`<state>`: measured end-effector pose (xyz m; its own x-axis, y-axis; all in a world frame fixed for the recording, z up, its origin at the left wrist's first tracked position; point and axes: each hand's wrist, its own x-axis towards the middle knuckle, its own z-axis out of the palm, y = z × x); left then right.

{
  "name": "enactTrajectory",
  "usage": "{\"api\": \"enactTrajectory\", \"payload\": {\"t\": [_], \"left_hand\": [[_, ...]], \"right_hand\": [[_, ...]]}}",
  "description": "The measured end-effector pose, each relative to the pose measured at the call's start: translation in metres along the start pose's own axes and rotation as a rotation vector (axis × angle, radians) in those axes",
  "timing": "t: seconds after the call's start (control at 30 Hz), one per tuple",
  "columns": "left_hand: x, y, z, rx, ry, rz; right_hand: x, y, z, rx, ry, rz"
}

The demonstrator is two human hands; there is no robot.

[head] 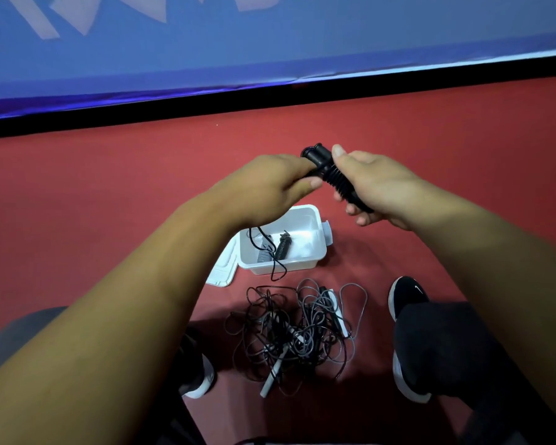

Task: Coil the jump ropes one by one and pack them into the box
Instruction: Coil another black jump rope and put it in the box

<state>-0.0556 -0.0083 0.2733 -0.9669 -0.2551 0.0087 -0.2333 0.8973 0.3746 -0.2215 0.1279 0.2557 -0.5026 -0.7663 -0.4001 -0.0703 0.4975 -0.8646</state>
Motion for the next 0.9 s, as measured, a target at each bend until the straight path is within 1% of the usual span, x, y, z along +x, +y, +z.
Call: {"api": "enactTrajectory", "payload": {"t": [0.07, 0.2, 0.37, 0.43, 0.47, 0.53, 0.6, 0.7, 0.77, 0.9], "left_hand": [[-0.002, 0.002, 0.002, -0.129, -0.045, -0.126], [-0.004, -0.004, 0.007, -0.180, -0.142, -0.283], [-0.008, 0.005, 0.011, -0.464, -0.250, -0.598], [-0.009, 0.006, 0.010, -0.563, -0.216, -0.657], [-0.009, 0.006, 0.009, -0.642, -0.166, -0.672], [-0.010, 0.001, 0.004, -0.795, -0.046, -0.660], [-0.013, -0.003, -0.001, -0.877, 0.030, -0.566], [-0.021, -0.005, -0.009, -0.892, 0.040, -0.395], [-0.024, -0.005, -0.011, -0.964, 0.056, -0.316], [-0.030, -0.001, -0.013, -1.042, 0.079, -0.274]], "right_hand": [[-0.001, 0.000, 0.002, 0.042, 0.010, -0.013], [-0.004, -0.002, 0.009, 0.092, 0.013, -0.060], [-0.010, -0.001, 0.022, 0.131, -0.014, -0.140], [-0.010, -0.002, 0.024, 0.145, 0.002, -0.177], [-0.010, -0.003, 0.025, 0.155, 0.015, -0.181], [-0.008, -0.005, 0.024, 0.182, 0.045, -0.170], [-0.005, -0.005, 0.022, 0.172, 0.081, -0.170], [-0.004, -0.004, 0.022, 0.154, 0.106, -0.172], [-0.006, -0.004, 0.023, 0.165, 0.104, -0.165], [-0.010, -0.011, 0.022, 0.213, 0.120, -0.132]]}}
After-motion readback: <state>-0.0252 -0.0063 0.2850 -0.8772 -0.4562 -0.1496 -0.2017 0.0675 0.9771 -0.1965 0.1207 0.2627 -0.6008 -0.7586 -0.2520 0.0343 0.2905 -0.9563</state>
